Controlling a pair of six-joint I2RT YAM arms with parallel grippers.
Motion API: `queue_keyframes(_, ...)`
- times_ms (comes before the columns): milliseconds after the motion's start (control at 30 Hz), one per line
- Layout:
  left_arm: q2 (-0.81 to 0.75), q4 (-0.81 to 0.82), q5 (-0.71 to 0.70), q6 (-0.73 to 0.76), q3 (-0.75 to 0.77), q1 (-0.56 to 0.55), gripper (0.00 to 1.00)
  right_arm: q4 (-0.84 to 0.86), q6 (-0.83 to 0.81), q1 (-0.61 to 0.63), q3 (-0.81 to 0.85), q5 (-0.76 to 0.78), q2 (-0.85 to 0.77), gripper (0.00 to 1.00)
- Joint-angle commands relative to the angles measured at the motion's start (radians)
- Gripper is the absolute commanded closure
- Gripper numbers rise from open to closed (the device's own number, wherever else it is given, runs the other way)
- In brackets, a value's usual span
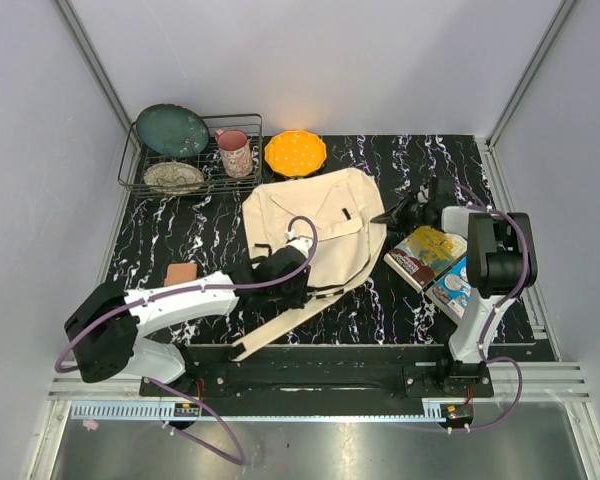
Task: Pack the student bag
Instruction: Unzip the student bag at the center of the board.
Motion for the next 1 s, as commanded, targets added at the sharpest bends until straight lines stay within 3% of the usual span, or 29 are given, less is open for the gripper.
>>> queue_keyframes(0, -0.026, -0.191, -0.078, -0.005, -0.032, -0.002, 1.0, 0.06, -0.066, -0.076, 0.136, 0.072, 0.003, 0.98)
queue_keyframes(133, 0.037, -0.15, -0.054, 0.023, 0.06, -0.002, 1.0, -0.009, -0.12, -0.071, 0.11, 0.065, -0.077, 0.32)
queue_keyframes(267, 0.12, -0.144, -0.072, 0.05, 0.166, 0.002, 1.0, -0.139, -0.192, -0.071, 0.052, 0.143, -0.211, 0.1)
queue_keyframes(500, 0.172, -0.15, -0.049, 0.105, 0.313, 0.008, 1.0, -0.305, -0.221, -0.03, -0.112, 0.207, -0.51, 0.07)
queue_keyframes(733, 0.154, -0.16, -0.043, 0.153, 0.378, 0.007, 1.0, -0.276, -0.1, 0.14, -0.322, 0.184, -0.663, 0.1)
queue_keyframes(967, 0.129, -0.146, -0.037, 0.147, 0.349, 0.008, 1.0, -0.21, 0.066, 0.223, -0.468, 0.21, -0.781, 0.11)
